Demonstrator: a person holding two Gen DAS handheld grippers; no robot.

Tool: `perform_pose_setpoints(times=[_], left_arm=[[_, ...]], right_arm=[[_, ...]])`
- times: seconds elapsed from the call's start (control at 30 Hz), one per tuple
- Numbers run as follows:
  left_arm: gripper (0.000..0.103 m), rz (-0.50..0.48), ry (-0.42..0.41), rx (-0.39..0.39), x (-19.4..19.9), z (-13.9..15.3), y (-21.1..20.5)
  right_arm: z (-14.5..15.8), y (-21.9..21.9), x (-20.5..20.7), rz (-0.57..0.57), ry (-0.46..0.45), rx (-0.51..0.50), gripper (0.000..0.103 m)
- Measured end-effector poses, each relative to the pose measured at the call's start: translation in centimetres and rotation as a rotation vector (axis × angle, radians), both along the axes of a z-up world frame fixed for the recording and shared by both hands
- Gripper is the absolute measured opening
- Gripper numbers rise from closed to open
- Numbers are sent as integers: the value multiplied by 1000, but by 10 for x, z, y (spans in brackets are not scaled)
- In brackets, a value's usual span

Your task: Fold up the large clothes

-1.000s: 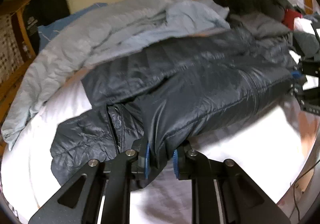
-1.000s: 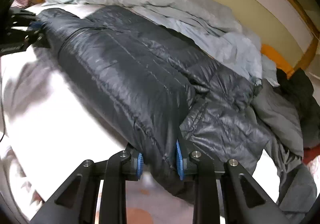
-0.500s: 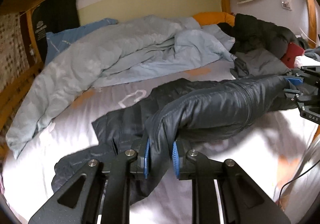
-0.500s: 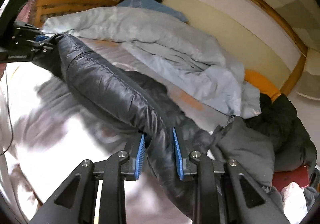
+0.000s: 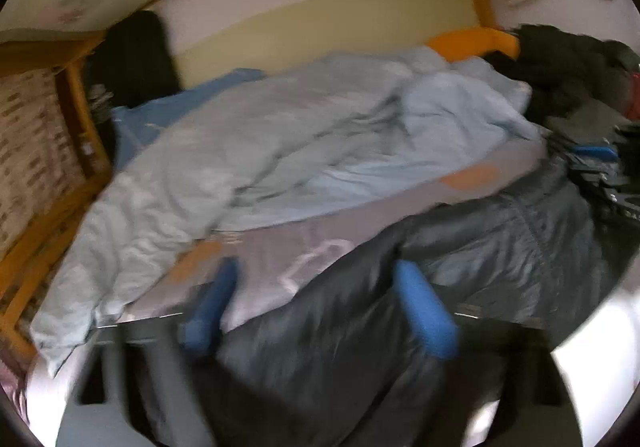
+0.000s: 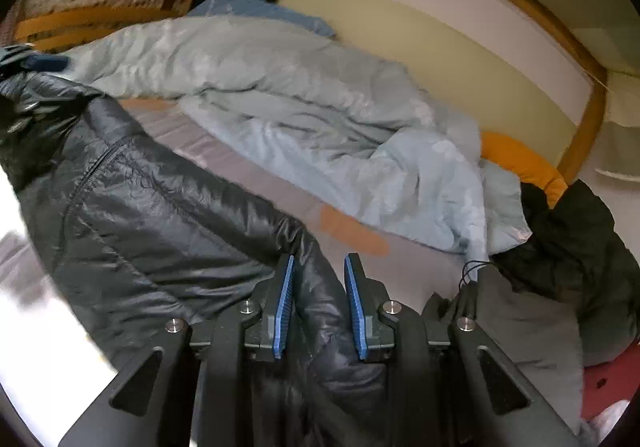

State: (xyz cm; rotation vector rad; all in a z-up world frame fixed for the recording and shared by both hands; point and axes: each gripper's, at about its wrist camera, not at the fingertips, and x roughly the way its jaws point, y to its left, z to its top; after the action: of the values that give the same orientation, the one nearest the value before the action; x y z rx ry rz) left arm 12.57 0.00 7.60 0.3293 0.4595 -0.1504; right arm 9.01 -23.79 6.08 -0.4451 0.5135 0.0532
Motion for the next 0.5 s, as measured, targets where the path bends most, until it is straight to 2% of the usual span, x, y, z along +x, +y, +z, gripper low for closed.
perform_pose_setpoints(times=[0.1, 0.17, 0.2, 0.23, 0.3, 0.37, 0.43, 0.5], left_arm=[[91, 34, 56, 24, 10, -9, 14], [91, 78, 90, 42, 18, -20, 24], [91, 100, 113, 51, 23, -26, 30], [91, 124, 133, 56, 28, -32, 36], [91, 172, 168, 41, 37, -43, 51], [91, 215, 198, -8, 44, -48, 69], [91, 250, 215, -51, 49, -50, 84], [91, 251, 232, -96, 51, -51, 94]], right_arm=[[-9, -9, 9, -27, -19, 28, 29], [-9, -19, 6, -71, -54, 49, 53], [-7, -25, 2, -114, -81, 50, 72], [-3, -31, -3, -134, -107, 62, 81], [6, -47, -17, -157, -145, 113, 81], [15, -61, -29, -189, -157, 163, 81], [24, -76, -45, -191, -143, 256, 81], [32, -89, -62, -133, -107, 379, 81]])
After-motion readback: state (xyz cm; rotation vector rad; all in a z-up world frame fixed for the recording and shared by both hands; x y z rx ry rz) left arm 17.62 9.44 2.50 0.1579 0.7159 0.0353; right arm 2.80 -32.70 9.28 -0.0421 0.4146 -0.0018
